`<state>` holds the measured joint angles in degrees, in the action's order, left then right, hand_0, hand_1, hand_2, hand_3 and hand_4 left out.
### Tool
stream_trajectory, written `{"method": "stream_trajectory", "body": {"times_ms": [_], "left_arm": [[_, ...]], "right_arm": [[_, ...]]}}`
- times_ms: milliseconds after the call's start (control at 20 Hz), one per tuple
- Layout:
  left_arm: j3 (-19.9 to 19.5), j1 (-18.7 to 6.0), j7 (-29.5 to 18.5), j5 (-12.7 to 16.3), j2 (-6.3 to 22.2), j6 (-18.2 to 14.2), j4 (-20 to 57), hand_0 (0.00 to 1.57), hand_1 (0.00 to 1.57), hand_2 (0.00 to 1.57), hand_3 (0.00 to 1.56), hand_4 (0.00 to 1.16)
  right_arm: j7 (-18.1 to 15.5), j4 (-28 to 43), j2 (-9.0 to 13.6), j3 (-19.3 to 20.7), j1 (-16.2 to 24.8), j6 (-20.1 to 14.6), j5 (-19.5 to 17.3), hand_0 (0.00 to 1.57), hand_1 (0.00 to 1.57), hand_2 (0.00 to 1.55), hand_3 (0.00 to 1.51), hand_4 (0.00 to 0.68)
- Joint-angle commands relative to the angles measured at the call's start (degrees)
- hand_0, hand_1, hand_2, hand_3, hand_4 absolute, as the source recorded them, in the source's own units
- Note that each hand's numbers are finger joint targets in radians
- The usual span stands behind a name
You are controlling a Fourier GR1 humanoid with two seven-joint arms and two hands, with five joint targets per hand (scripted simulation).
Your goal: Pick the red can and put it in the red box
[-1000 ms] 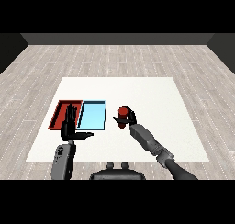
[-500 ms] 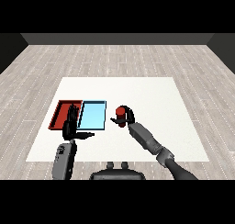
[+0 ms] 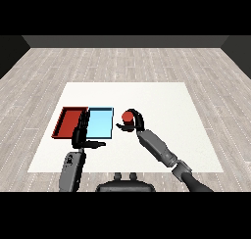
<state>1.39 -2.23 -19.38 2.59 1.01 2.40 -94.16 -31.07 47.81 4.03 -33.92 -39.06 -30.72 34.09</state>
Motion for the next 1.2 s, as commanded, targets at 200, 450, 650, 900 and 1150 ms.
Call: {"method": "stream_trajectory", "body": {"times_ms": [200,450,650,900,1150], "left_arm": [[5.69,-5.25,3.31,0.00,-0.98,-4.97,5.59,0.00,0.00,0.00,0.00,0.00],[10.63,-2.44,4.92,-0.41,-1.00,-7.06,3.15,0.00,0.00,0.00,0.00,0.00],[14.48,-5.08,3.75,1.35,-1.00,-11.22,6.94,0.00,0.00,0.00,0.00,0.00],[14.80,-6.07,2.61,2.12,-1.01,-8.89,11.29,0.00,0.00,0.00,0.00,0.00],[15.55,-11.09,2.63,5.57,-1.01,-10.10,17.29,0.00,0.00,0.00,0.00,0.00]], "right_arm": [[6.94,17.23,4.20,0.86,5.40,-2.15,-6.13,1.44,1.44,1.43,1.39,0.651],[7.82,23.95,5.69,2.08,13.62,-0.18,-10.52,1.44,1.44,1.43,1.39,0.651],[14.03,32.67,6.36,3.36,13.79,-1.41,-12.95,1.45,1.45,1.43,1.38,0.653],[14.58,26.94,-0.67,5.83,12.07,0.35,-16.52,1.46,1.46,1.44,1.39,0.651],[10.25,28.77,-1.58,7.63,17.66,4.21,-18.40,1.46,1.46,1.44,1.39,0.639]]}}
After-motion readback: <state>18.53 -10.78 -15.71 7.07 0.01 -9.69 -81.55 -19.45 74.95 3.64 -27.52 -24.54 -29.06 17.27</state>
